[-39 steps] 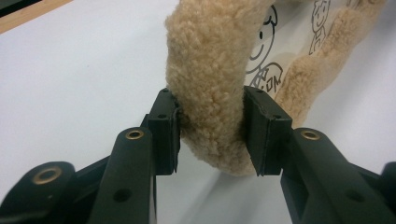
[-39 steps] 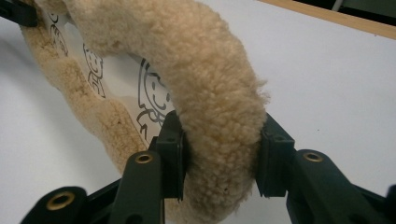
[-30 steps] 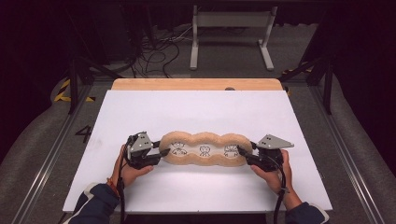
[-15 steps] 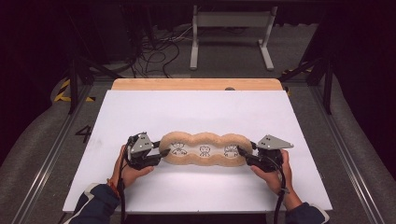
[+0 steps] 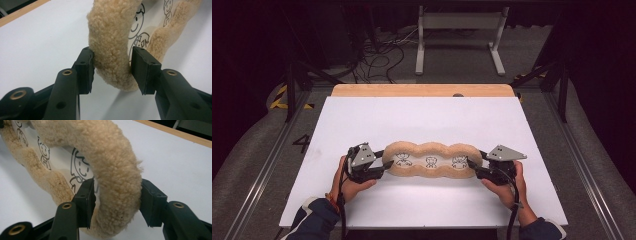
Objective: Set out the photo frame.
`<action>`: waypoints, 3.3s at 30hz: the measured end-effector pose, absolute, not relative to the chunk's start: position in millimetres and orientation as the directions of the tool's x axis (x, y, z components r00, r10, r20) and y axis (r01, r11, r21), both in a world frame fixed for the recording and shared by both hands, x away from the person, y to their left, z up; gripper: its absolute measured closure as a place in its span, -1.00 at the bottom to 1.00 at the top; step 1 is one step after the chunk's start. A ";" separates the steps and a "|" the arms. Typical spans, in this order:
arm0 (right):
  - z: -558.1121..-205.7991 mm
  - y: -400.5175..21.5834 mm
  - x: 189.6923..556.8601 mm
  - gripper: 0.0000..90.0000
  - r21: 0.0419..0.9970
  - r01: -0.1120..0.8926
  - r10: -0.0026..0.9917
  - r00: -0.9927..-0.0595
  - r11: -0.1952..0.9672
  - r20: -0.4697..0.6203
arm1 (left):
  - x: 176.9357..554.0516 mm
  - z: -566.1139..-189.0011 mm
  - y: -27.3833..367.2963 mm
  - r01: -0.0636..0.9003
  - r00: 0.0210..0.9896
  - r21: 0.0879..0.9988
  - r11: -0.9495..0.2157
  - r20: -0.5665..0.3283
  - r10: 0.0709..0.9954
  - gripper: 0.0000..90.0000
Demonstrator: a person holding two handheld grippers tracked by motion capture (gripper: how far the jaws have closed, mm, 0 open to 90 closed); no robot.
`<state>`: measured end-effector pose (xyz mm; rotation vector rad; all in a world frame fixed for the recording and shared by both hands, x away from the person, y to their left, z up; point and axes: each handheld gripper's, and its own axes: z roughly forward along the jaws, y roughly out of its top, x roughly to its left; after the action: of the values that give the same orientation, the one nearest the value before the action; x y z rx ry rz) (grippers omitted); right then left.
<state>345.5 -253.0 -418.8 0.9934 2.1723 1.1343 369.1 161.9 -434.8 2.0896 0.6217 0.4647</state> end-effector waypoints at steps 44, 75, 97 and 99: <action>-407.4 -259.0 338.4 -0.76 0.815 0.360 0.765 -0.627 0.453 -0.148 | 356.3 -429.0 169.6 0.217 0.816 0.826 -0.520 0.138 0.561 -0.81; -411.6 -269.6 322.6 -0.73 0.783 0.362 0.765 -0.609 0.505 -0.212 | 337.5 -437.4 212.6 0.257 0.784 0.811 -0.525 0.143 0.604 -0.80; -416.2 -274.7 309.9 -0.74 0.784 0.354 0.759 -0.614 0.510 -0.216 | 326.3 -444.4 238.3 0.276 0.763 0.802 -0.530 0.153 0.628 -0.81; -417.9 -275.8 308.4 -0.73 0.782 0.357 0.757 -0.617 0.512 -0.215 | 325.2 -445.2 240.4 0.280 0.760 0.801 -0.530 0.153 0.632 -0.81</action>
<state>308.4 -275.8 -417.9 0.9076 2.2107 0.9668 325.2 240.4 -445.2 2.1394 0.6793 0.5512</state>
